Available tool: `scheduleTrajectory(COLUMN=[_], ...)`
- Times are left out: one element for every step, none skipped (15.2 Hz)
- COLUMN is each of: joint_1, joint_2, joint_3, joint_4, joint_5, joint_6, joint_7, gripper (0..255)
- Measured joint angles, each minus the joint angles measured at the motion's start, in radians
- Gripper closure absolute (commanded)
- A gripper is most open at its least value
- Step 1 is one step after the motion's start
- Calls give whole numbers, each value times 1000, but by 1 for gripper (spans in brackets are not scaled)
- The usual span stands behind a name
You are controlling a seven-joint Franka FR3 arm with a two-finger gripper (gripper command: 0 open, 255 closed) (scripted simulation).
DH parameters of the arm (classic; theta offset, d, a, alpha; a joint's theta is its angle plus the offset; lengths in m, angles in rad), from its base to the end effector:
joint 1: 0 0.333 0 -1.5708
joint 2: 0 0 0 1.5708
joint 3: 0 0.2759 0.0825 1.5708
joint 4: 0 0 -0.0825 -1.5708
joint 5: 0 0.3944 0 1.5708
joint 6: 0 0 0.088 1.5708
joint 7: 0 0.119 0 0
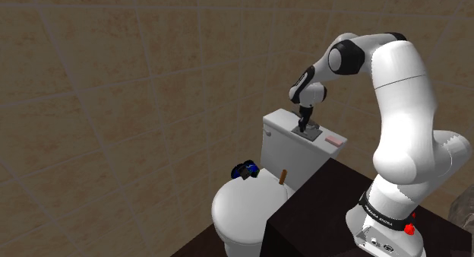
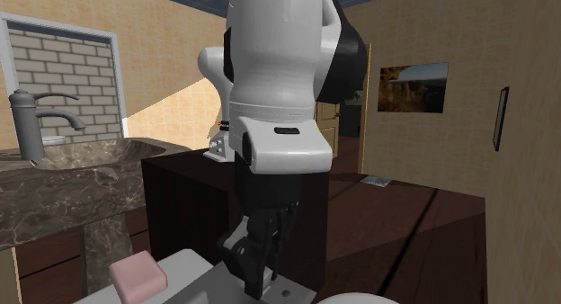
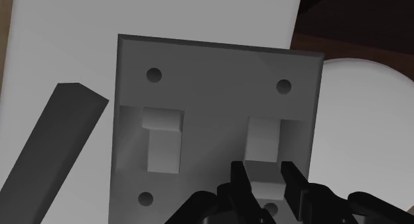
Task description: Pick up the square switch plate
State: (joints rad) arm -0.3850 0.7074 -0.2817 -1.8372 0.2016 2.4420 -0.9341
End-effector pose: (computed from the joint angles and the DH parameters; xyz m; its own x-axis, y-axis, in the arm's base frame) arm 0.4814 -0.3806 0.0977 0.9823 0.1653 -0.0879 0.1649 -0.9862 -0.0127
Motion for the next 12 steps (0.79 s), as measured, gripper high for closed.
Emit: scheduleTrajectory(joint_1=[4,6,6,8,9,12,15,17,18,20,24,25], joint_2=[-11,-21,-27,-42,-49,-65,-73,-84,-93,-103,-113,-119], joint_3=[-2,-5,-7,-11,-14,-18,-20,-23,-25,-28,-31,-32], joint_4=[-8,-9,-5,-13,-13,-20,-19,-22,-23,-24,-24,-22], joint_5=[-2,-5,-8,-11,-14,-18,-20,-23,-27,-30,-33,-35], joint_6=[-4,-11,-21,-28,-36,-44,-54,-61,-70,-77,-88,-95], joint_7=[2,3,4,4,5,6,9,10,11,12,16,16], gripper=[255,255,255,255,255,255,255,255,255,255,255,255])
